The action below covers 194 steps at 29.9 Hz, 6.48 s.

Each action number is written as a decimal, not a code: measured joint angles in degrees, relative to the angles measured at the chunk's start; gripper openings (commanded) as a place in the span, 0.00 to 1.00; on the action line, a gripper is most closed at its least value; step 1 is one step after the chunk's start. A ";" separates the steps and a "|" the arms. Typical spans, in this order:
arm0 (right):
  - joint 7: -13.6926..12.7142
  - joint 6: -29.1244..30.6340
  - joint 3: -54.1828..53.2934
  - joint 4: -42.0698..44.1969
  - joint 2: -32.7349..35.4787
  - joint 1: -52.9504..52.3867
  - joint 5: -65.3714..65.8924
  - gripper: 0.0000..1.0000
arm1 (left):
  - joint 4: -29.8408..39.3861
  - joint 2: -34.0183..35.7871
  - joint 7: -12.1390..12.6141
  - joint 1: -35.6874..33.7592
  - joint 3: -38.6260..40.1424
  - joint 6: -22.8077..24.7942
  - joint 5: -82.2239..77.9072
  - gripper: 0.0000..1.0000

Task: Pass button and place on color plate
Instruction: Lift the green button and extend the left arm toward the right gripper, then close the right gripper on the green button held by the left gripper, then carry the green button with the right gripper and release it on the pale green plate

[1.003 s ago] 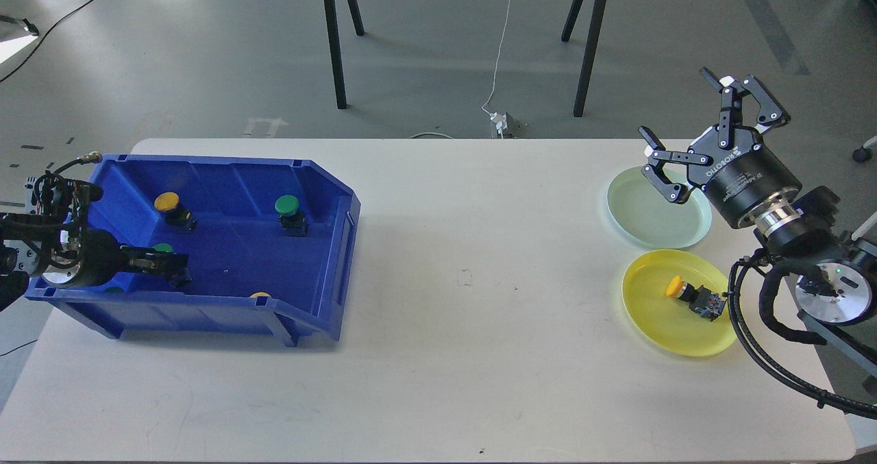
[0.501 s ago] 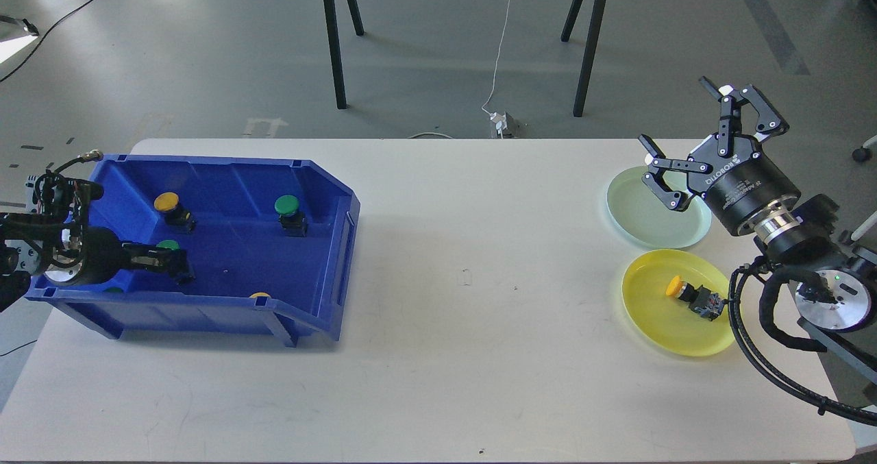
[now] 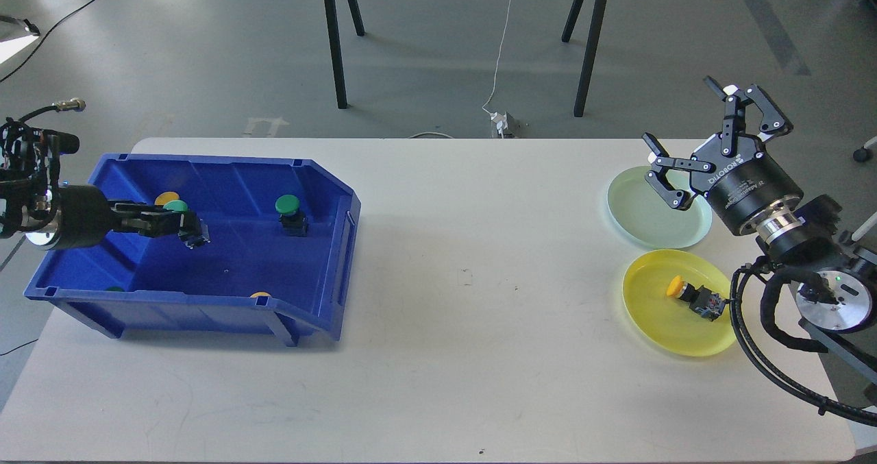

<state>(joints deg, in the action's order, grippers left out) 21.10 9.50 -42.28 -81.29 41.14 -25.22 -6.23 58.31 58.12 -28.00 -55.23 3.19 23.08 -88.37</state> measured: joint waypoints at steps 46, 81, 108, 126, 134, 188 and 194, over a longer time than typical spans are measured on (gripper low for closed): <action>1.84 0.10 13.06 0.61 -15.54 -6.05 12.28 0.99 | 6.42 -24.64 0.01 7.84 19.11 4.92 36.13 0.31; 1.84 -0.39 14.79 13.03 -35.94 -10.72 12.38 0.98 | 5.32 -24.64 0.00 7.59 19.23 4.92 36.43 0.32; 1.93 -1.34 14.30 14.46 -38.04 -10.81 12.21 0.71 | 5.23 -24.63 0.00 7.68 19.32 4.92 36.49 0.32; 1.92 -2.33 14.41 13.84 -38.48 -10.68 12.40 0.07 | 5.21 -24.60 0.01 7.69 19.31 4.92 36.65 0.35; 1.85 -2.54 14.37 13.71 -38.59 -10.62 12.40 0.05 | 4.90 -24.71 0.01 7.77 19.32 4.92 36.71 0.59; 0.59 -37.50 29.79 61.98 -29.90 -13.09 34.43 0.08 | 2.50 -26.05 0.00 7.95 19.49 4.92 43.36 0.88; 0.56 -37.50 30.51 65.20 -31.85 -13.61 34.36 0.27 | 2.42 -26.04 0.00 7.95 19.49 4.92 43.37 0.88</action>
<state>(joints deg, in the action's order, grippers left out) 21.66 -28.00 -11.78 -16.08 9.29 -38.83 28.13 60.73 32.08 -28.00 -47.27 22.68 28.00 -45.00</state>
